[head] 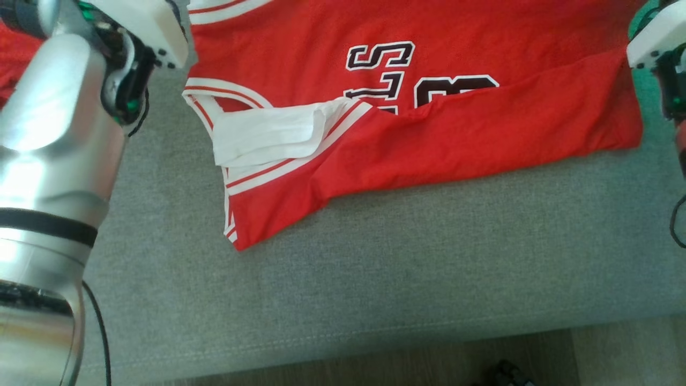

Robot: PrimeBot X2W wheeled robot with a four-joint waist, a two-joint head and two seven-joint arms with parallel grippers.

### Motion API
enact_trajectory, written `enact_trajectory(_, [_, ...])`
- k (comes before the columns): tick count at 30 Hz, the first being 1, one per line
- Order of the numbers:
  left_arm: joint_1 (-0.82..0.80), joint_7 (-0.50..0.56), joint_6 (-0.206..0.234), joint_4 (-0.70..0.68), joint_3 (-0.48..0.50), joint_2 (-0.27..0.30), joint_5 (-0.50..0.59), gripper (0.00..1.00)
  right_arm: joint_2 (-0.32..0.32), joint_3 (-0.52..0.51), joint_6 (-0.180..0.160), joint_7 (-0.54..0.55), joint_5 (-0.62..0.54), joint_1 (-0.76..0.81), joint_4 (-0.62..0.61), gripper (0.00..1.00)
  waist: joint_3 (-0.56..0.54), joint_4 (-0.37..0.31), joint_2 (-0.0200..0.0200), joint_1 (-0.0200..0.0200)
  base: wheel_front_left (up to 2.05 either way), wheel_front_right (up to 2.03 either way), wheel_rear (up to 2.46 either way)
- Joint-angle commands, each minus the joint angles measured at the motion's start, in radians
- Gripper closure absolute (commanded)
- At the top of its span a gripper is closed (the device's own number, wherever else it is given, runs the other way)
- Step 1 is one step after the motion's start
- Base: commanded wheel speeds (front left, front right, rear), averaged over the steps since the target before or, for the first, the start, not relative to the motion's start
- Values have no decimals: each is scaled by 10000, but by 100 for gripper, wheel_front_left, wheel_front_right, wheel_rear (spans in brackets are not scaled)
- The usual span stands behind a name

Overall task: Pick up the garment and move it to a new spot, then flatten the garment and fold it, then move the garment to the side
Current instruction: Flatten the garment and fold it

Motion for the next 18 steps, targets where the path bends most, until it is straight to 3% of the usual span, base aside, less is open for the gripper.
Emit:
enact_trajectory(1, [-256, -155, -79, -92, 115, 425, 167, 100, -57, 147, 65, -222, -53, 80, -112, 100, -66, 17, 0, 0, 0, 0, 0])
enact_trajectory(12, [160, -655, -338, -177, -504, 577, 202, 100, -335, 564, 65, -608, 316, 828, -452, 100, -887, 172, 0, 0, 0, 0, 0])
enact_trajectory(18, [1283, -434, -392, -1094, -1138, 1081, 98, 100, -689, 1201, 65, -462, 984, 1920, -1075, 100, -1539, 286, 0, 0, 0, 0, 0])
